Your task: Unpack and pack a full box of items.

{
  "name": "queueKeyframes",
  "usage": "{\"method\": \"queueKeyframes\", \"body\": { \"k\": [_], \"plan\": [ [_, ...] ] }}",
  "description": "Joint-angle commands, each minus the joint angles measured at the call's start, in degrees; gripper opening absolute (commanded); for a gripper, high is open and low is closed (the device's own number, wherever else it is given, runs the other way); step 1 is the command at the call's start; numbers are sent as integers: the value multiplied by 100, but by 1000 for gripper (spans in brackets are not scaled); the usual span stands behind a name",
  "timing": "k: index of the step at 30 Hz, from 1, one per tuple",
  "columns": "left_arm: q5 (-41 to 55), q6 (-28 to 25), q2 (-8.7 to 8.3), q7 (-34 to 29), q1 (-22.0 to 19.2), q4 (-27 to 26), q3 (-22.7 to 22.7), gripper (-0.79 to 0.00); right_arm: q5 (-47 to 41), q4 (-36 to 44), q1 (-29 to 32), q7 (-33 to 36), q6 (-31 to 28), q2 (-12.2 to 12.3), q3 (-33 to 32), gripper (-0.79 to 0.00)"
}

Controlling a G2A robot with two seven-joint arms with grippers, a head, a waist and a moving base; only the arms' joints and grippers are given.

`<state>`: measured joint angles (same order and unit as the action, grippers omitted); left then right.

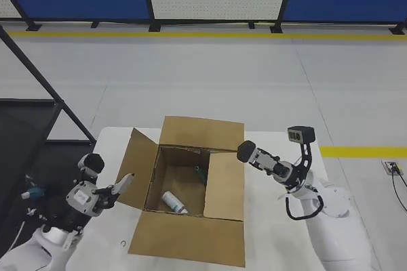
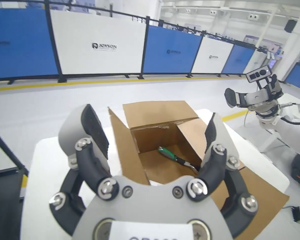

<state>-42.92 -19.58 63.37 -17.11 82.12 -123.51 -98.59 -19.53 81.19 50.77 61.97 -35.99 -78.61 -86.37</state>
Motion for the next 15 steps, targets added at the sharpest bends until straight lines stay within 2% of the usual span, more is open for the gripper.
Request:
{"method": "queueKeyframes", "body": {
  "k": [1, 4, 6, 9, 15],
  "plan": [
    [201, 80, 2, -525, -489, 202, 500, 0, -104, 187, 261, 161, 7, 75, -309, 0],
    [633, 352, 25, -1225, -1112, 555, 1115, 0, -133, 413, 628, 227, -7, 167, -675, 0],
    [831, 650, 56, -1592, -1463, 819, 1531, 0, -76, 529, 857, 19, 3, 208, -891, 0],
    [993, 998, 101, -2151, -1894, 1190, 2068, 0, 18, 589, 929, -72, 11, 219, -941, 0],
    [993, 998, 101, -2151, -1894, 1190, 2068, 0, 18, 589, 929, -72, 11, 219, -941, 0]
  ]
}}
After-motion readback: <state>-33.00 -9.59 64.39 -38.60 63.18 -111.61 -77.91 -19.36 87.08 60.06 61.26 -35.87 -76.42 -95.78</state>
